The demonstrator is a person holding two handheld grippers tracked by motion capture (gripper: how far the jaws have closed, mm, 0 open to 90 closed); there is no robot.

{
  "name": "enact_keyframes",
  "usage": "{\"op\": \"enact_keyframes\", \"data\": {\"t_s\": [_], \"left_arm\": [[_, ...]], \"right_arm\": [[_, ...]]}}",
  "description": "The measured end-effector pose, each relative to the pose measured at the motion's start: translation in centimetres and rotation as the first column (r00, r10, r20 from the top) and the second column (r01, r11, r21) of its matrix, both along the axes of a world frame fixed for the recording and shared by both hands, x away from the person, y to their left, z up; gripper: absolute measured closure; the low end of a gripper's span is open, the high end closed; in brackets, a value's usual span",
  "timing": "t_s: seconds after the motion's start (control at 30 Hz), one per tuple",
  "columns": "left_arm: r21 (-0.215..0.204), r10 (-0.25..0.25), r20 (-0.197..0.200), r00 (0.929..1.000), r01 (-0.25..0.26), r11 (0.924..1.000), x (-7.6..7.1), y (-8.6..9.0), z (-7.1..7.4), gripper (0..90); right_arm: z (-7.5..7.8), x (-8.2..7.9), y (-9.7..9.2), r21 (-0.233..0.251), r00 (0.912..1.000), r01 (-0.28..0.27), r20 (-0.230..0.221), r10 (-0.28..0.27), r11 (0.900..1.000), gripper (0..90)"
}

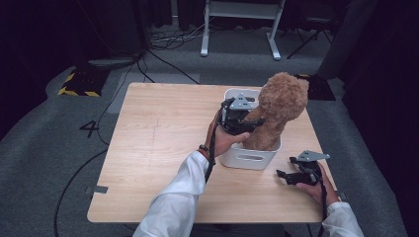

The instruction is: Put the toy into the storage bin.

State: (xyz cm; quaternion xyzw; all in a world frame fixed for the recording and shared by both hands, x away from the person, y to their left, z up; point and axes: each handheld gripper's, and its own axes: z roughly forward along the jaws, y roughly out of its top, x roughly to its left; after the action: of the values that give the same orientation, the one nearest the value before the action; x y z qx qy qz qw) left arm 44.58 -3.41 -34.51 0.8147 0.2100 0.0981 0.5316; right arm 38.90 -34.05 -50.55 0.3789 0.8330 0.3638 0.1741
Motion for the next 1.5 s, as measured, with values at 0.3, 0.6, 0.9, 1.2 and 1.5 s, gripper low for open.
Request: {"op": "enact_keyframes", "data": {"t_s": [0.3,0.6,0.9,1.2,1.5], "left_arm": [[0.081,0.002,0.006,1.0000,-0.003,0.9967,0.0,-0.9,-0.2,66.3],[0.145,0.007,-0.021,0.9998,-0.004,0.9895,0.2,-1.0,-0.5,62.5],[0.286,0.011,0.001,0.9999,-0.011,0.9583,0.0,-1.5,-0.7,61.9],[0.316,0.004,-0.028,0.9996,0.005,0.9488,0.1,-1.5,-0.8,59.9],[0.406,0.013,-0.051,0.9986,0.009,0.9139,0.3,-1.6,-1.1,62.7]], "right_arm": [[0.0,0.0,0.0,0.001,1.0000,0.000,0.000,0.000,1.0000,15.9],[0.0,0.0,0.0,0.000,1.0000,0.000,0.000,0.000,1.0000,15.9],[0.0,0.0,0.0,0.000,1.0000,-0.001,0.000,0.001,1.0000,15.8],[0.0,0.0,0.0,0.000,1.0000,-0.001,0.000,0.001,1.0000,15.9],[0.0,0.0,0.0,0.000,1.0000,-0.002,0.000,0.002,1.0000,15.9]]}}
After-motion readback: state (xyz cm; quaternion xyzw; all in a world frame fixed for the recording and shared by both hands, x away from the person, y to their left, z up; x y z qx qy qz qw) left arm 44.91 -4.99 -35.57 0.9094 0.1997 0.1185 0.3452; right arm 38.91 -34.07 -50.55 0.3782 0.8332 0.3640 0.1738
